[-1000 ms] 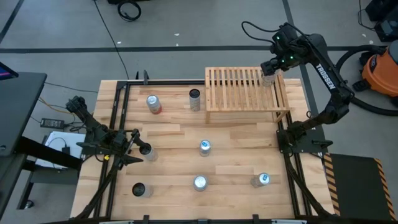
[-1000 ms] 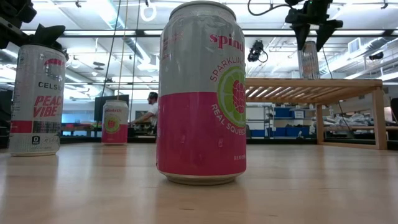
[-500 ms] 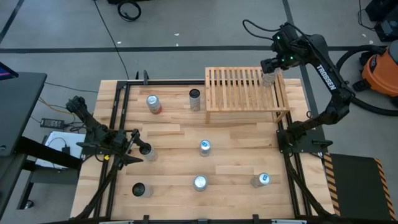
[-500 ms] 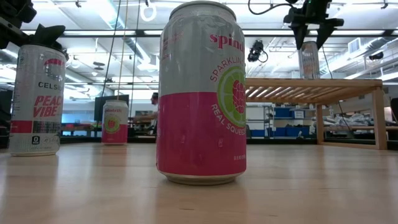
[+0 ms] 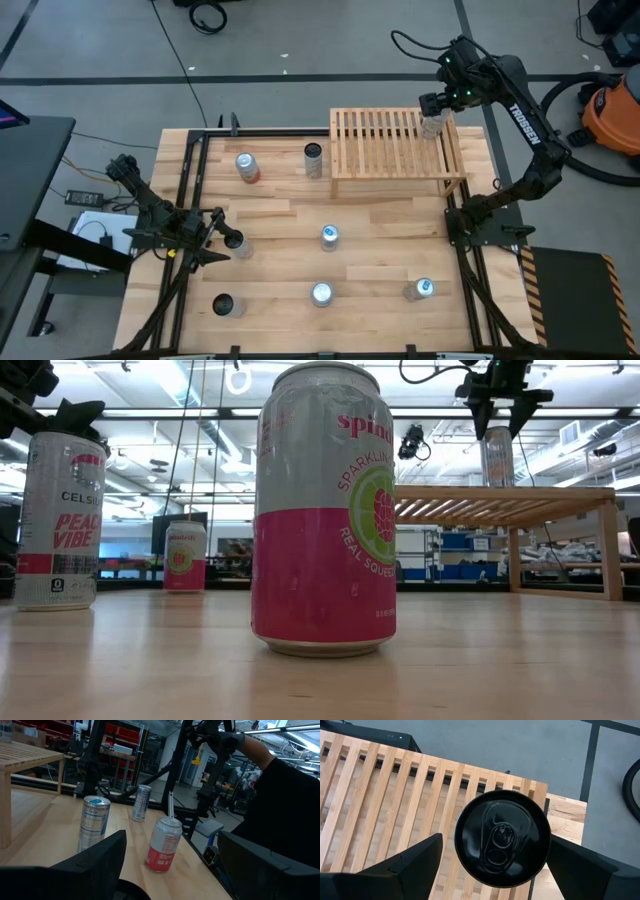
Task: Place canned beverage on shelf
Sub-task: Put the bottom white-yellow soda can on the shelf
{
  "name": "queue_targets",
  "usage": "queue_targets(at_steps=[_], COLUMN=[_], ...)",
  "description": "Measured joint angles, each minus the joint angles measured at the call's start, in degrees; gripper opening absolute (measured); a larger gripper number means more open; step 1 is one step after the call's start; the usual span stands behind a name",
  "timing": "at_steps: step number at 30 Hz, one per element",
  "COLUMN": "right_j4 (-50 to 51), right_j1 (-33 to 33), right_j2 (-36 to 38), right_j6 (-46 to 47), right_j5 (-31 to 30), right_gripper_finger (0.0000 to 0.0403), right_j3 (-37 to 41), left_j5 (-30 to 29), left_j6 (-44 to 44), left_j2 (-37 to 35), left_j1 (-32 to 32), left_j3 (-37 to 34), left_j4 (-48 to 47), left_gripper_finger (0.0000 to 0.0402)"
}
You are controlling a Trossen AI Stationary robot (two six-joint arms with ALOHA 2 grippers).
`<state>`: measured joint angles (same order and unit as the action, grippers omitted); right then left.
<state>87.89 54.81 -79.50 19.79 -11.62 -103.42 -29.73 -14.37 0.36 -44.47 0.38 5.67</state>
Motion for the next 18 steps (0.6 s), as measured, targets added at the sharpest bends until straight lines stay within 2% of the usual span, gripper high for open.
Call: queue_targets(at_steps=[13, 18], right_j4=[0.4, 0.4], right_j1=[-0.4, -0.4], right_j2=[0.0, 0.0], right_j6=[-0.3, -0.4], right_j5=[-0.2, -0.3], right_gripper_finger=[0.0344, 0.0300], right_j3=[0.0, 0.0], left_j5=[0.0, 0.0], left_j6=[0.0, 0.0], left_j2=[0.0, 0.0], left_j1=[0.0, 0.0], left_j3=[0.0, 0.0], left_j4=[0.0, 0.0], left_gripper_finger=[0.0316, 0.0316])
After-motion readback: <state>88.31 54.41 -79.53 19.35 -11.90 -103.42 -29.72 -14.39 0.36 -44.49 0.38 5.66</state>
